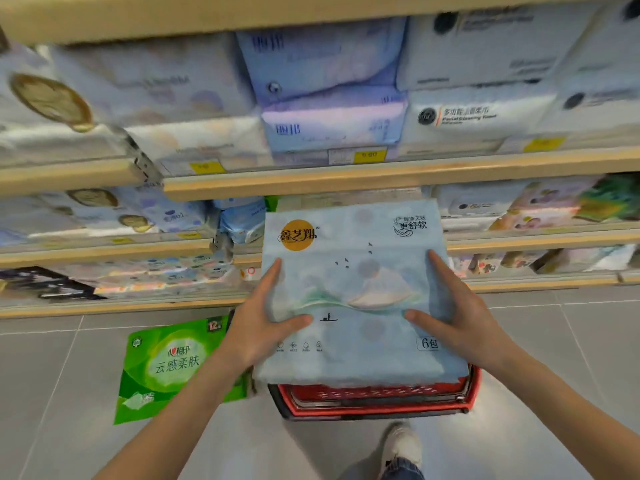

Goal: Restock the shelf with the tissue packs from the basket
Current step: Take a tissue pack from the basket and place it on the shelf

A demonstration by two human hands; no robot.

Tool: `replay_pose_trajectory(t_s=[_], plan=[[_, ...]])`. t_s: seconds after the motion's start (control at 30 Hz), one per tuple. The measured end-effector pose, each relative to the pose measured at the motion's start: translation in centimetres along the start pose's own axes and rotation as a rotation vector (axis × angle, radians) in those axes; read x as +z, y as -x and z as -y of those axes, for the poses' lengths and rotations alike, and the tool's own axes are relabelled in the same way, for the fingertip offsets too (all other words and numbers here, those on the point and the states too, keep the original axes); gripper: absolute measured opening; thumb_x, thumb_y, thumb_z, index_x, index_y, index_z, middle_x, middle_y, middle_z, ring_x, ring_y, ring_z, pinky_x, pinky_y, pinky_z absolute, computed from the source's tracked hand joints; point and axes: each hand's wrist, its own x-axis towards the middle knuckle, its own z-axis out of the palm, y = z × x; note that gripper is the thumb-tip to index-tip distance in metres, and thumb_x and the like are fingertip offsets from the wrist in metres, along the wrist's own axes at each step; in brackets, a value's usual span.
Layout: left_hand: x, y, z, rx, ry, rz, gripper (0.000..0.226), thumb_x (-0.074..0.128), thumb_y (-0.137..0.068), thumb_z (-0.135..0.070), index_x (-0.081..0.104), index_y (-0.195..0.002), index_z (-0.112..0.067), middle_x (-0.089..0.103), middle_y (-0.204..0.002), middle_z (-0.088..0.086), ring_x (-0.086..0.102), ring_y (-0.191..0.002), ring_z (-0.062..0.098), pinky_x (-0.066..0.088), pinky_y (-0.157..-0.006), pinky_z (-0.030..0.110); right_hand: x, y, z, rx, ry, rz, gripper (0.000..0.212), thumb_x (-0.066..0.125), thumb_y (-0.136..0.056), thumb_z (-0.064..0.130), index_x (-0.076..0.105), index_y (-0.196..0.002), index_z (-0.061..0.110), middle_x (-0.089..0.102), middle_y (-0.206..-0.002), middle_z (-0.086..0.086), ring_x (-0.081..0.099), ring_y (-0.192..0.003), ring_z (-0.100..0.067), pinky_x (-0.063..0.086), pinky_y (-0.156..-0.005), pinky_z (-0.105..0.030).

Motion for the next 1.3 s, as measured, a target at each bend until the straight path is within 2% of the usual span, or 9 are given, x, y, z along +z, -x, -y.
replay_pose_trajectory(t_s=[0.2,0.37,0.53,0.6,0.73,0.9,1.1,1.2,1.3], plan=[[-5.8,5.5,-6.9,0.134,-0.042,-0.005,0.103,0.078,-0.060,-0.048,0.020,-0.144,-0.036,0.030,-0.146,-0.017,0.029,-0.134,0.004,0.030,-0.111,0.032,-2.8,4.0,8.0,-0.036,-0.019,-0.120,0.091,0.075,-0.072,0.024,0.015,-0.141,0.030,0.040,-0.138,0.005,0.040,-0.126,-0.013,0.031,-0.098,-0.018],[-10.4,10.1,-12.5,0.243,-0.069,-0.053,0.101,0.074,-0.053,-0.063,0.017,-0.135,-0.050,0.034,-0.145,-0.016,0.036,-0.133,0.009,0.036,-0.107,0.033,-6.3,7.0,15.8,-0.094,-0.057,-0.136,0.101,0.060,-0.053,0.075,0.006,-0.135,0.050,0.036,-0.145,0.007,0.039,-0.130,-0.014,0.037,-0.106,-0.042],[-14.5,14.3,-18.9,0.357,-0.117,-0.169,0.099,0.079,-0.064,-0.038,0.019,-0.144,-0.037,0.032,-0.137,-0.022,0.037,-0.125,0.005,0.037,-0.099,0.025,-10.2,8.8,23.0,-0.224,-0.029,-0.222,0.090,0.068,-0.070,0.049,0.008,-0.138,0.043,0.027,-0.148,0.013,0.031,-0.134,-0.008,0.033,-0.109,-0.035],[-16.1,15.9,-21.3,0.402,-0.132,-0.218,0.097,0.079,-0.066,-0.030,0.020,-0.144,-0.035,0.036,-0.136,-0.018,0.039,-0.125,0.008,0.037,-0.097,0.026,-11.8,9.5,25.7,-0.289,-0.019,-0.254,0.091,0.066,-0.067,0.055,0.009,-0.137,0.042,0.020,-0.145,0.019,0.025,-0.133,-0.002,0.027,-0.110,-0.028],[-19.4,19.0,-26.0,0.454,-0.147,-0.274,0.102,0.078,-0.059,-0.042,0.020,-0.143,-0.038,0.039,-0.142,-0.009,0.041,-0.128,0.015,0.038,-0.099,0.032,-14.7,10.8,30.9,-0.360,-0.018,-0.297,0.093,0.073,-0.073,0.036,0.011,-0.141,0.035,0.020,-0.143,0.021,0.025,-0.135,-0.004,0.024,-0.105,-0.019],[-23.3,22.8,-31.7,0.569,-0.127,-0.330,0.098,0.077,-0.065,-0.033,0.019,-0.144,-0.039,0.037,-0.140,-0.015,0.042,-0.124,0.011,0.042,-0.093,0.029,-18.3,12.0,37.3,-0.462,0.008,-0.372,0.092,0.065,-0.060,0.058,0.007,-0.131,0.048,0.021,-0.145,0.021,0.026,-0.136,-0.008,0.026,-0.112,-0.034],[-27.8,26.6,-36.9,0.693,-0.142,-0.454,0.097,0.078,-0.066,-0.030,0.021,-0.143,-0.037,0.039,-0.143,-0.007,0.044,-0.125,0.016,0.040,-0.099,0.034,-21.6,12.7,44.4,-0.632,0.039,-0.417,0.090,0.072,-0.073,0.036,0.005,-0.133,0.044,0.016,-0.144,0.024,0.021,-0.138,-0.006,0.024,-0.114,-0.034],[-29.9,28.0,-38.9,0.747,-0.117,-0.482,0.102,0.077,-0.055,-0.048,0.021,-0.140,-0.045,0.041,-0.141,-0.010,0.047,-0.124,0.016,0.043,-0.101,0.038,-23.1,13.0,47.8,-0.698,0.054,-0.459,0.092,0.074,-0.072,0.034,0.005,-0.133,0.044,0.021,-0.144,0.018,0.025,-0.137,-0.008,0.027,-0.112,-0.035],[-31.5,28.8,-40.9,0.813,-0.110,-0.541,0.098,0.079,-0.061,-0.036,0.020,-0.139,-0.043,0.043,-0.129,-0.016,0.048,-0.111,0.007,0.045,-0.089,0.020,-24.3,13.3,50.6,-0.747,0.051,-0.470,0.102,0.076,-0.060,0.053,0.004,-0.132,0.050,0.023,-0.141,0.021,0.026,-0.131,0.001,0.028,-0.110,-0.029]])
